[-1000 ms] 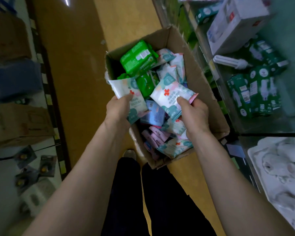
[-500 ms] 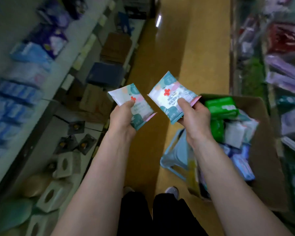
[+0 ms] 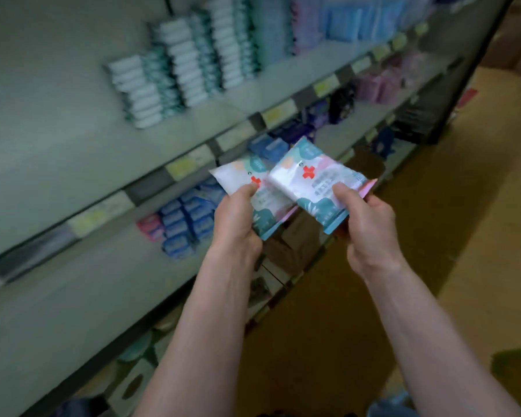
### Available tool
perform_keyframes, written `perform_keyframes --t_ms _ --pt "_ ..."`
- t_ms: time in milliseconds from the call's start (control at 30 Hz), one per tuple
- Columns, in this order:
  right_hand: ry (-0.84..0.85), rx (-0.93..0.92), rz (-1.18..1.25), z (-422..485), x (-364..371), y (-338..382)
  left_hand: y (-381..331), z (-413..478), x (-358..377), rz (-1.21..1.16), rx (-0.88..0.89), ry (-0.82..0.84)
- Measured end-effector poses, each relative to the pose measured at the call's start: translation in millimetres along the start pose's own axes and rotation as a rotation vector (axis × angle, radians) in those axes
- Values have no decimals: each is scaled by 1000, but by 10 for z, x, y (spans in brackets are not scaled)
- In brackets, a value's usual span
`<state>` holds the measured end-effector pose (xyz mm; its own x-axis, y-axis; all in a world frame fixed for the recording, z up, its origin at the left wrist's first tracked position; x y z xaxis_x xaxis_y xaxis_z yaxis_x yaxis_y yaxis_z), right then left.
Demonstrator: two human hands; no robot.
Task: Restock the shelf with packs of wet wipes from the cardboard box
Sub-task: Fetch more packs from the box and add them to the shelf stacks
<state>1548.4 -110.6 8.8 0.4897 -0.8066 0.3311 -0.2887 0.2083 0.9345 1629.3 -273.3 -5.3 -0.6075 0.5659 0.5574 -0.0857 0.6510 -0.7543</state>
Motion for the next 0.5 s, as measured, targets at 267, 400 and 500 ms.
perform_keyframes --t_ms 267,400,500 --pt "311 28 -120 674 1160 323 -1061 -30 -276 -103 249 -44" --pt "483 63 -209 1110 1595 453 -1397 122 -351 -165 314 -89" --pt "589 115 -249 1428 1839 536 -1587 268 -466 -200 359 -183"
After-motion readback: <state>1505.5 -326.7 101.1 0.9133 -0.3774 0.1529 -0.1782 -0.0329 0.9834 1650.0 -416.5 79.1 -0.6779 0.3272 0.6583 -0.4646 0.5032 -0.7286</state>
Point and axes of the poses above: each hand's wrist, its own z-axis towards the middle knuckle, its own x-axis out of the palm, y = z × x, the point moved 8 cm from there along z, towards the middle knuckle, and after that the axes turned 15 degrees about y, right-handed, at the moved point
